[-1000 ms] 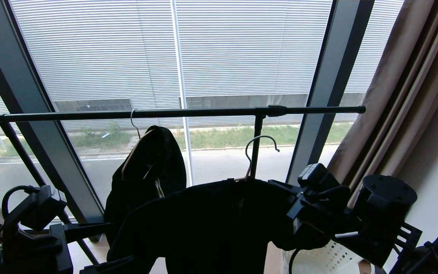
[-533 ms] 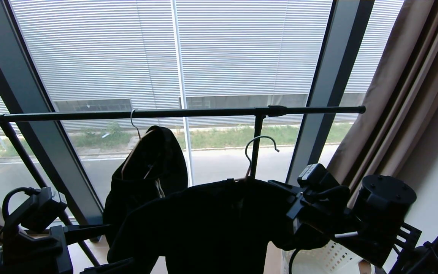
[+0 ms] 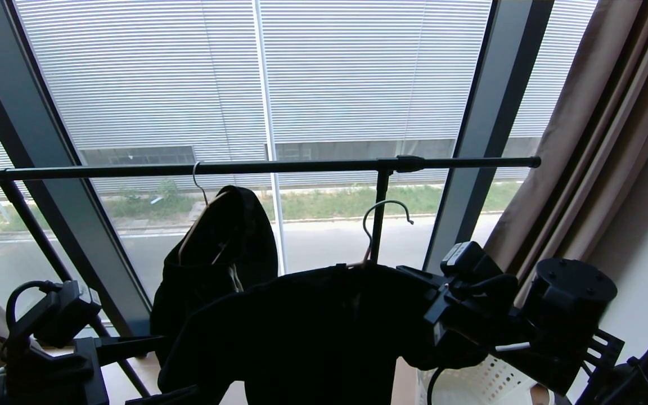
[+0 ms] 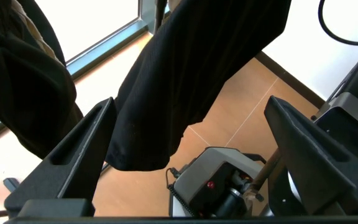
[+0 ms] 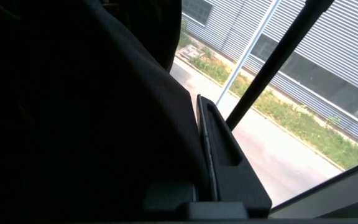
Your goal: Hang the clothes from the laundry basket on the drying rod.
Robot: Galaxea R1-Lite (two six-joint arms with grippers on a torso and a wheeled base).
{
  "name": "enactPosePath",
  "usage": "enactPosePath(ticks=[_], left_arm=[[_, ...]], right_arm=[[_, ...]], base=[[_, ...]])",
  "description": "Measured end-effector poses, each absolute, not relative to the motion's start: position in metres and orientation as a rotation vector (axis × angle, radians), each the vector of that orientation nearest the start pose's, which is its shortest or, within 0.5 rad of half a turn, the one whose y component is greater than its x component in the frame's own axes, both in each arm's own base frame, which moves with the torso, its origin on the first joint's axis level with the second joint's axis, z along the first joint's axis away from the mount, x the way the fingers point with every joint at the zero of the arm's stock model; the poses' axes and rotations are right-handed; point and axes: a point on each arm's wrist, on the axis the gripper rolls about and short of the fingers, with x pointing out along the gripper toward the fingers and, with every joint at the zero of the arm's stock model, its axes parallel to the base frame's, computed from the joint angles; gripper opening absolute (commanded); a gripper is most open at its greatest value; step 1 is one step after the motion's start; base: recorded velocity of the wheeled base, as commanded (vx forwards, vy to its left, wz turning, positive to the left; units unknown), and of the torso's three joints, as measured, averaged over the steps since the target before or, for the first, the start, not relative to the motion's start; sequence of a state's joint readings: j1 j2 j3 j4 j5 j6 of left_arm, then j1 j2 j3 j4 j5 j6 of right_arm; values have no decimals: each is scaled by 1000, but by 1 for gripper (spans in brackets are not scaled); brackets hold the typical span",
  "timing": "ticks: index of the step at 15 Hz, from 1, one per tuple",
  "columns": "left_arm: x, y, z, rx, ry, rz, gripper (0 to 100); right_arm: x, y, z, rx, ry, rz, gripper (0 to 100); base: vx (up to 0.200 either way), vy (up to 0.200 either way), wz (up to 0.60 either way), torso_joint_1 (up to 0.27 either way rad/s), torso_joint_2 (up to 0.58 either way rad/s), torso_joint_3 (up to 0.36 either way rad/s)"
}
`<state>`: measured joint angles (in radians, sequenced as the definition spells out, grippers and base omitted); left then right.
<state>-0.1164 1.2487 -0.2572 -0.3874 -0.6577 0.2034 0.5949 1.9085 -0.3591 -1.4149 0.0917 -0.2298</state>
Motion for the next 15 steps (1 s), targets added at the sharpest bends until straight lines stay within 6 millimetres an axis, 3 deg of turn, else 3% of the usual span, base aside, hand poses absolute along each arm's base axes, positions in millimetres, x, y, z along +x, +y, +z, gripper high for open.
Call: enactPosePath(ticks=[15], left_arm=[[169, -33, 109, 13, 525, -813, 100]], right_arm=[[230, 158, 101, -243, 1, 693, 0]], base=[[0, 0, 0, 0, 0, 0]])
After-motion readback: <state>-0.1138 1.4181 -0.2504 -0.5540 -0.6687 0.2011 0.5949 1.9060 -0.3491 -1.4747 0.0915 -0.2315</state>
